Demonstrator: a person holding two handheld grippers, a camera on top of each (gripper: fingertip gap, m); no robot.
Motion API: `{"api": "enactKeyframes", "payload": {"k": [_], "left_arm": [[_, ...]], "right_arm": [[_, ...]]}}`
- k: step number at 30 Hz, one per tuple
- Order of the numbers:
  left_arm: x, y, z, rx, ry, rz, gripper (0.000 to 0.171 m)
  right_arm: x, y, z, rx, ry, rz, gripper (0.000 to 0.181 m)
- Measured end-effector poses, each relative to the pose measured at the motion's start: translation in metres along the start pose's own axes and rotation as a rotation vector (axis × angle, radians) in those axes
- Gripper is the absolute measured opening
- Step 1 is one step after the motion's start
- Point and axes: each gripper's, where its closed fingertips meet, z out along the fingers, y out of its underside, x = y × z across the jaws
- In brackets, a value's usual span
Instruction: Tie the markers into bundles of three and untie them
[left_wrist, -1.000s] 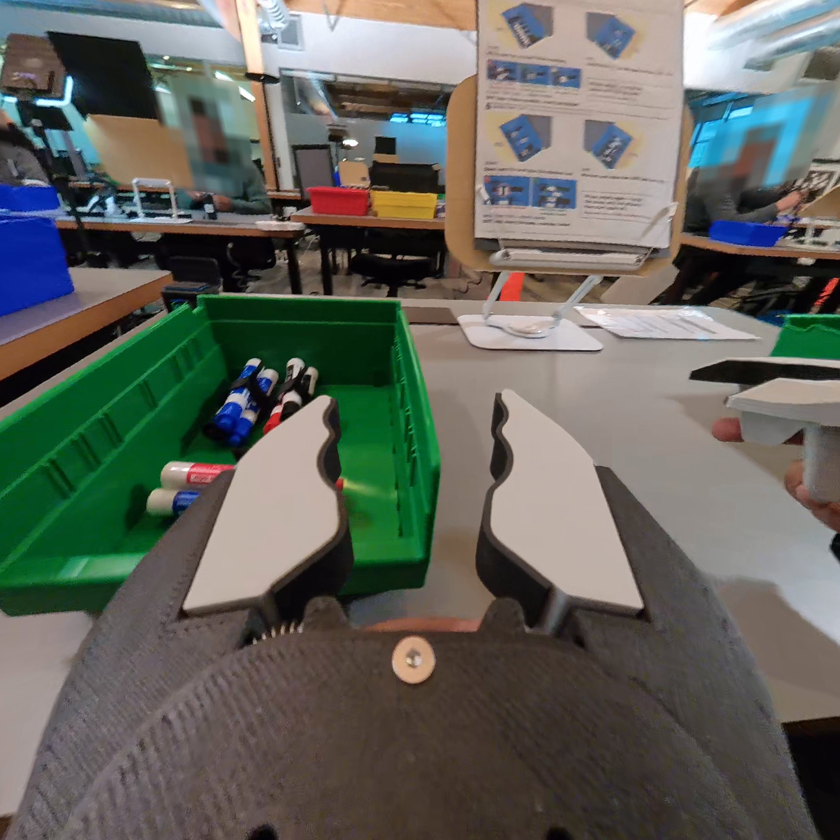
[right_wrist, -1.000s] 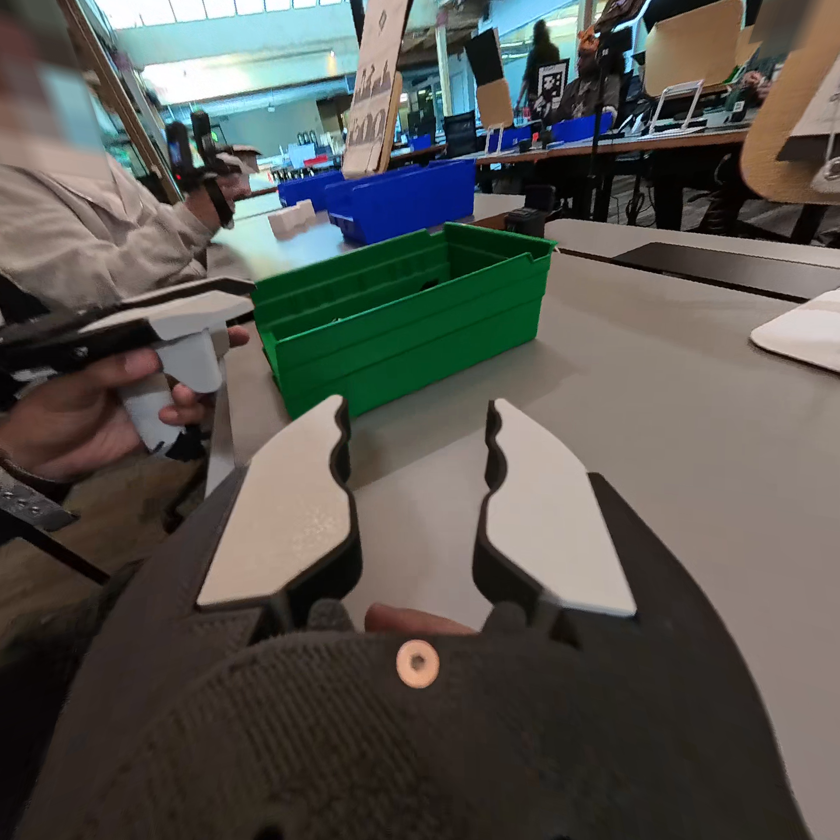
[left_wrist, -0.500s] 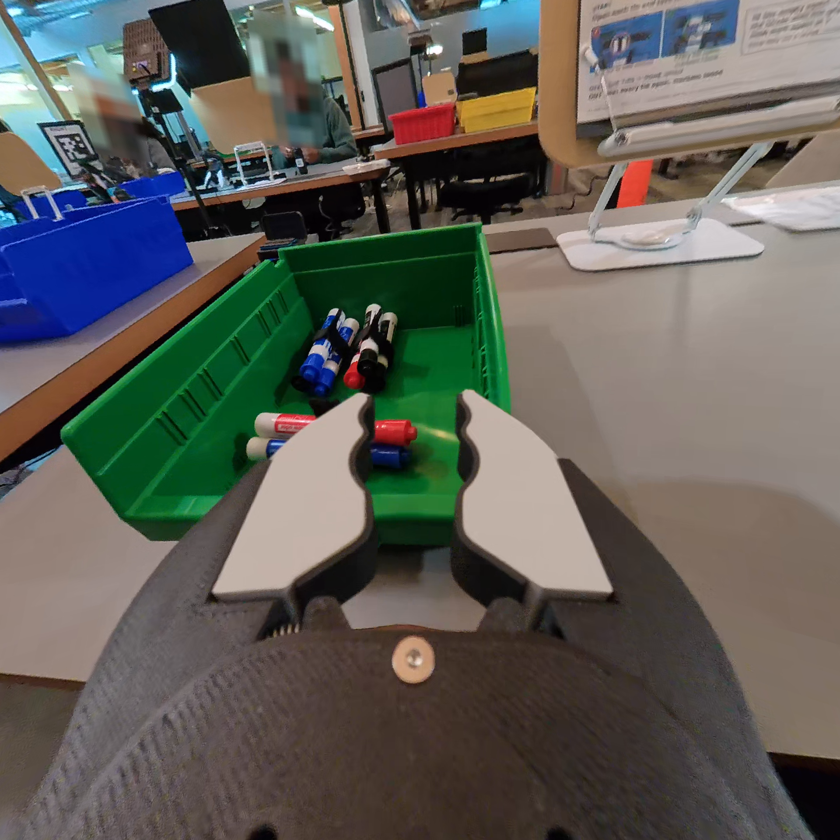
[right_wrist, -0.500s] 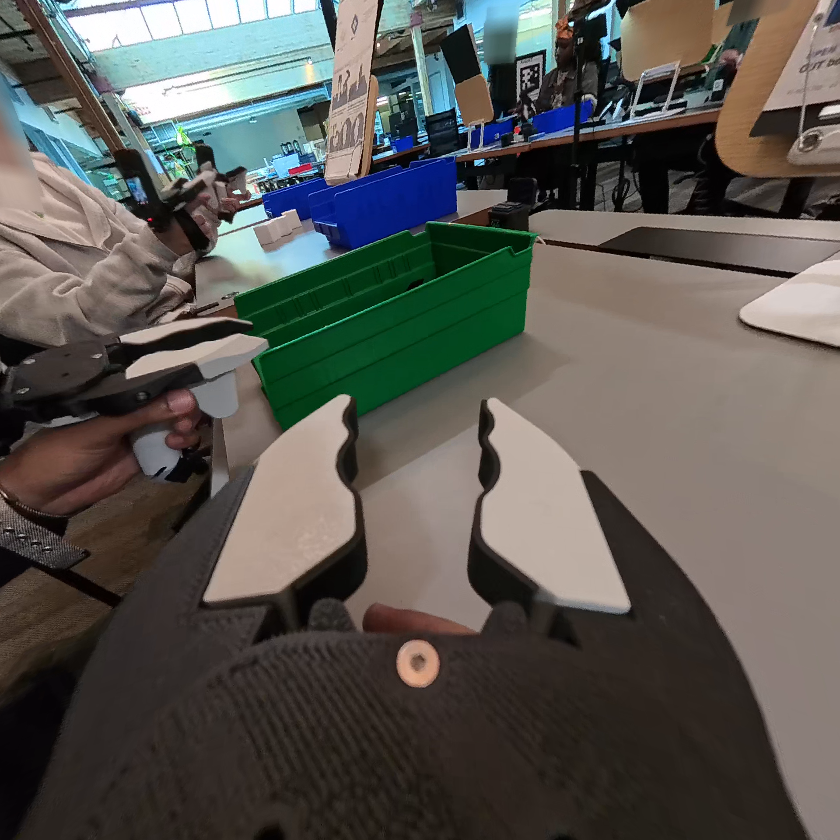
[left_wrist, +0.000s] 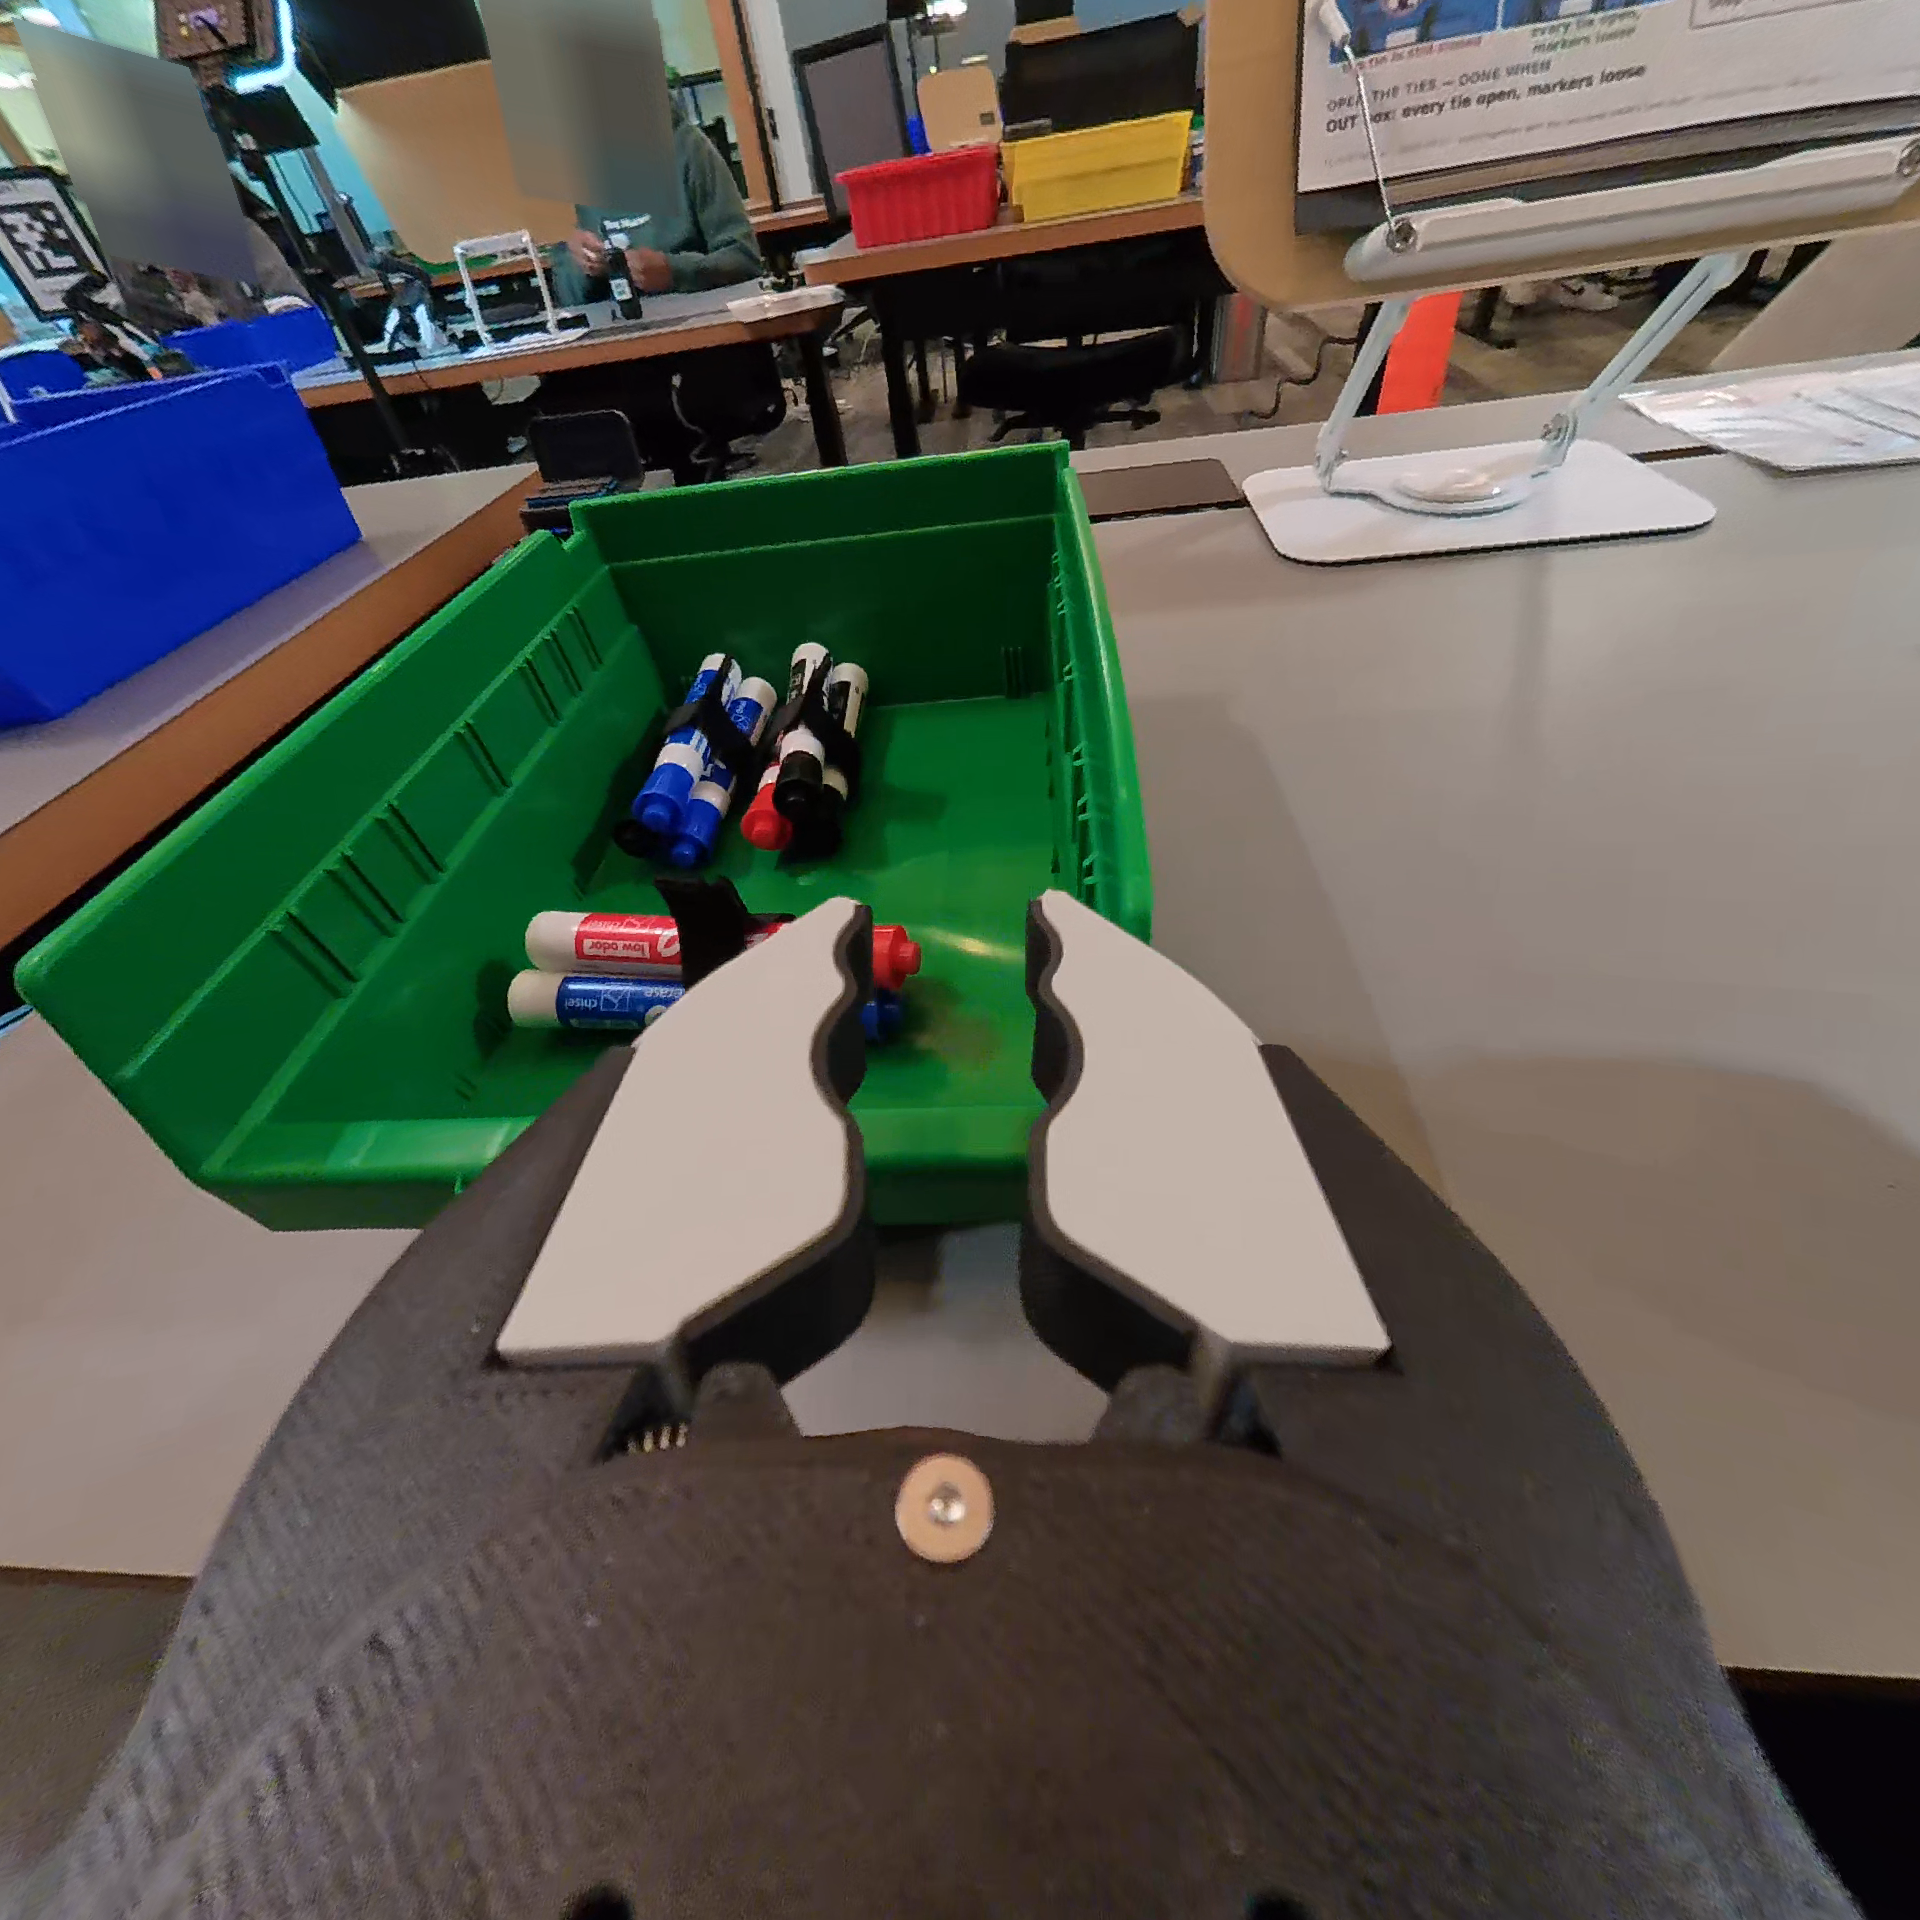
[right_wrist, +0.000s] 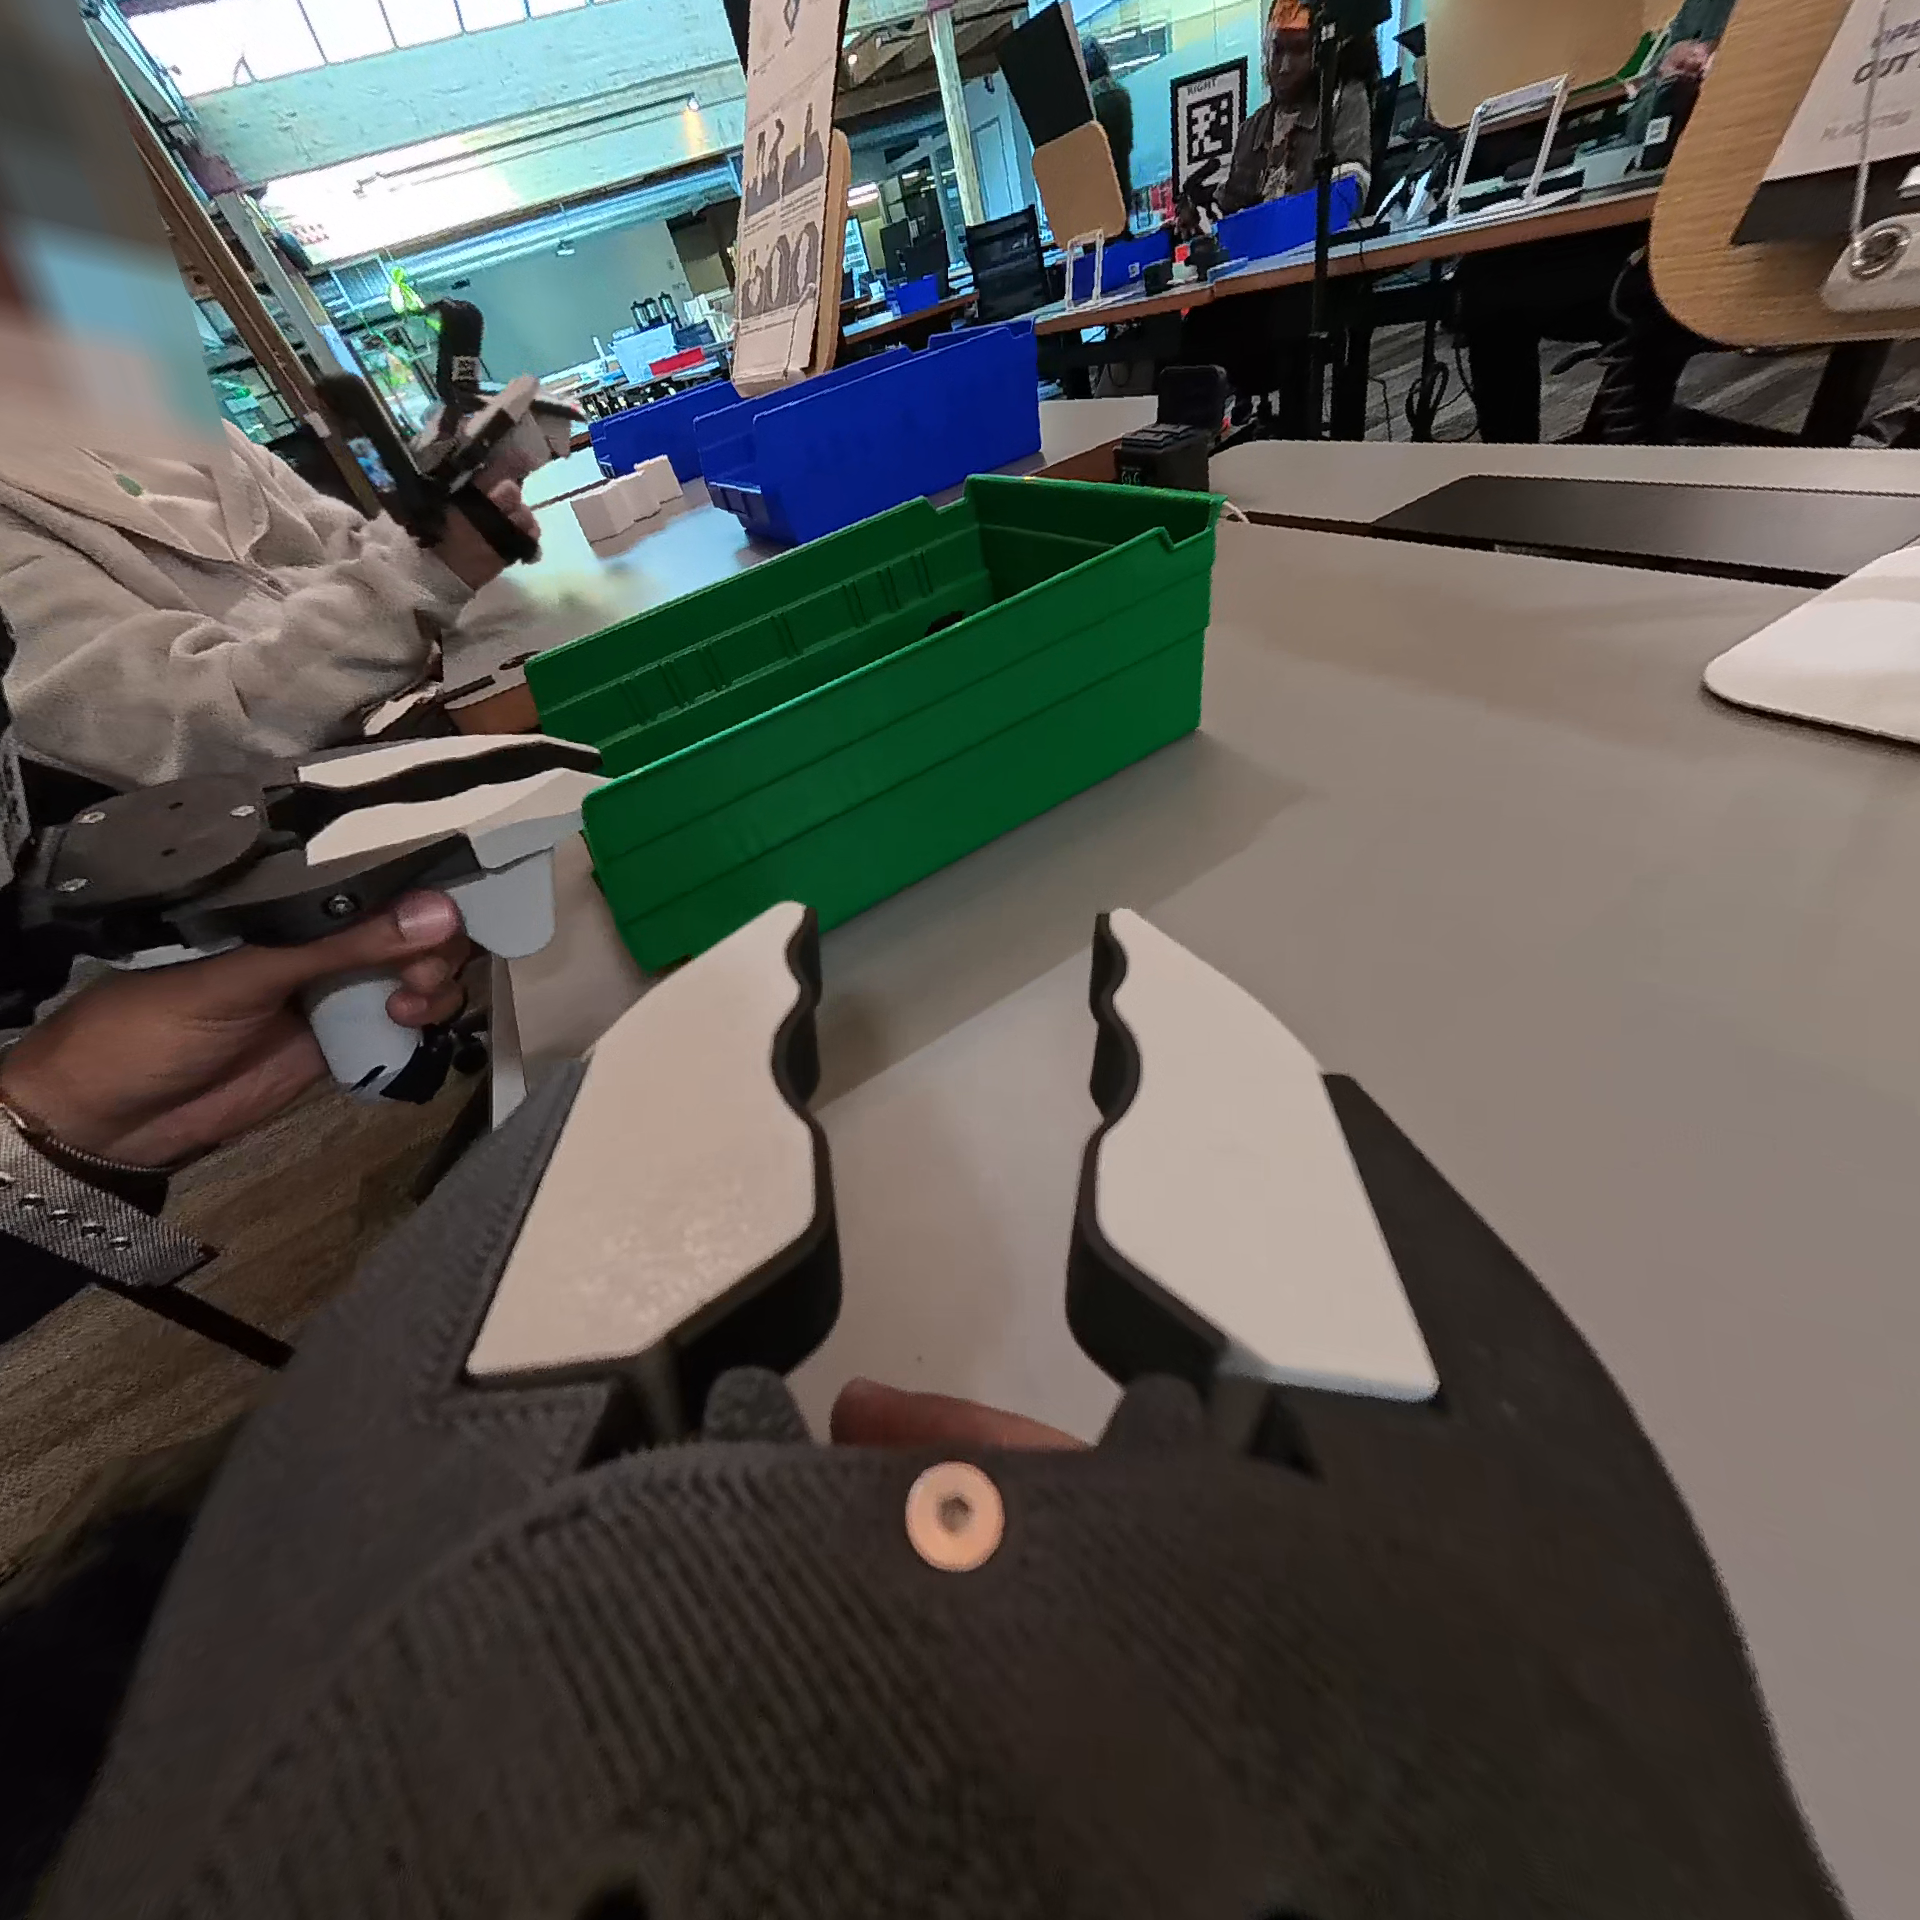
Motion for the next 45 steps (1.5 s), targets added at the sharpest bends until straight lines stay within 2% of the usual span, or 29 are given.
{"api": "enactKeyframes", "payload": {"k": [5,7,10,13,15,24,29,30,34,35,36,37,40,42,45], "left_arm": [[-0.001,-0.007,-0.003,0.037,0.026,-0.061,0.037],[0.003,-0.012,-0.006,0.057,0.068,-0.11,0.046],[0.011,-0.007,-0.004,0.027,0.113,-0.137,0.054],[0.016,0.006,0.001,-0.044,0.113,-0.088,0.059],[0.013,0.011,0.003,-0.066,0.07,-0.04,0.055],[0.028,0.01,0.002,-0.053,0.08,0.069,0.005],[0.029,0.01,0.002,-0.05,0.088,0.038,0.004],[0.028,0.009,0.001,-0.046,0.093,0.034,0.006],[0.011,-0.009,-0.011,0.022,0.06,-0.01,0.037],[0.002,-0.016,-0.016,0.055,0.043,-0.043,0.044],[-0.01,-0.022,-0.02,0.079,0.017,-0.087,0.043],[-0.021,-0.025,-0.024,0.089,-0.002,-0.138,0.043],[-0.051,-0.017,-0.033,0.069,-0.028,-0.252,0.044],[-0.064,-0.003,-0.038,0.011,-0.038,-0.229,0.045],[-0.081,0.005,-0.043,-0.002,-0.075,-0.185,0.044]], "right_arm": [[0.0,0.0,0.0,-0.002,-0.003,0.002,0.051],[0.0,0.0,0.0,-0.002,-0.002,0.005,0.051],[0.0,0.001,0.0,-0.004,-0.003,0.009,0.051],[0.0,0.002,0.001,-0.01,-0.005,0.006,0.051],[-0.001,0.003,0.001,-0.015,-0.006,0.002,0.051],[-0.002,0.008,0.003,-0.041,-0.004,-0.014,0.051],[-0.002,0.009,0.004,-0.049,-0.005,-0.011,0.05],[-0.002,0.01,0.004,-0.051,-0.006,-0.013,0.051],[-0.005,0.01,0.004,-0.063,0.004,-0.034,0.052],[-0.009,0.008,0.005,-0.061,0.009,-0.016,0.057],[-0.014,0.001,0.009,-0.05,0.02,0.029,0.073],[-0.024,-0.009,0.014,-0.033,0.004,0.084,0.081],[-0.073,-0.045,0.043,-0.023,-0.176,0.088,0.057],[-0.098,-0.051,0.08,-0.147,-0.242,-0.005,0.058],[-0.113,-0.037,0.143,-0.418,-0.277,-0.209,0.06]]}}
